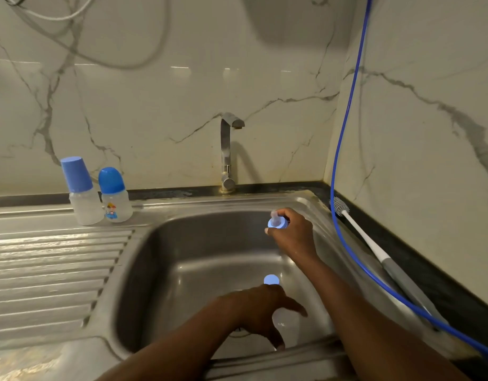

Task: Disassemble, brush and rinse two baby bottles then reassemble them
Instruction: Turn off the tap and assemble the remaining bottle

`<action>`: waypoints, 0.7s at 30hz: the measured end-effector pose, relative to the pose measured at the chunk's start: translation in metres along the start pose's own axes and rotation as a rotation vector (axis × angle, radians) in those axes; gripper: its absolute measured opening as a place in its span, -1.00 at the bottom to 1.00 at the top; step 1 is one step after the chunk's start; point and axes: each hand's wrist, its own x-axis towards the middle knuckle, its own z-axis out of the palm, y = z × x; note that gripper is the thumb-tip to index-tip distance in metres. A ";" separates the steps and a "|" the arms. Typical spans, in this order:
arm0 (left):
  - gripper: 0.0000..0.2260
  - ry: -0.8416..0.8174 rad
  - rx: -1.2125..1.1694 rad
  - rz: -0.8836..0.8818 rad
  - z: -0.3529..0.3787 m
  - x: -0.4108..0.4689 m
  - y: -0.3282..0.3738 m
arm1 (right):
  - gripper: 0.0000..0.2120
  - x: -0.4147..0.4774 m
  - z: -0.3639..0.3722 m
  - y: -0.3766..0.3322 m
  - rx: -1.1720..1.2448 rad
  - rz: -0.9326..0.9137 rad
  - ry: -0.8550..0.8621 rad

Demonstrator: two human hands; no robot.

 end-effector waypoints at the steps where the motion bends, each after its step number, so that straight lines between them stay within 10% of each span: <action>1: -0.42 -0.004 0.007 -0.008 0.001 0.001 -0.001 | -0.84 -0.001 0.001 0.000 -0.001 0.002 -0.004; 4: -0.56 0.159 -0.025 -0.006 -0.018 -0.014 -0.008 | -0.79 -0.003 -0.002 -0.001 0.024 0.002 -0.002; 9: -0.59 1.025 -0.157 -0.225 -0.071 -0.070 -0.062 | -0.78 -0.002 -0.010 -0.002 0.075 0.004 0.063; 13: -0.56 0.579 -0.031 -0.386 -0.050 -0.072 -0.075 | -0.77 -0.005 -0.006 0.000 0.051 -0.015 0.011; 16: -0.58 1.022 -0.095 -0.350 -0.063 -0.074 -0.081 | -0.74 -0.002 -0.001 0.001 0.022 -0.050 -0.021; 19: -0.57 0.676 -0.019 -0.426 -0.054 -0.070 -0.083 | -0.71 0.000 0.001 0.003 -0.019 -0.069 -0.027; 21: -0.62 0.810 -0.189 -0.415 -0.047 -0.070 -0.090 | -0.71 -0.004 0.002 0.000 0.063 -0.045 -0.084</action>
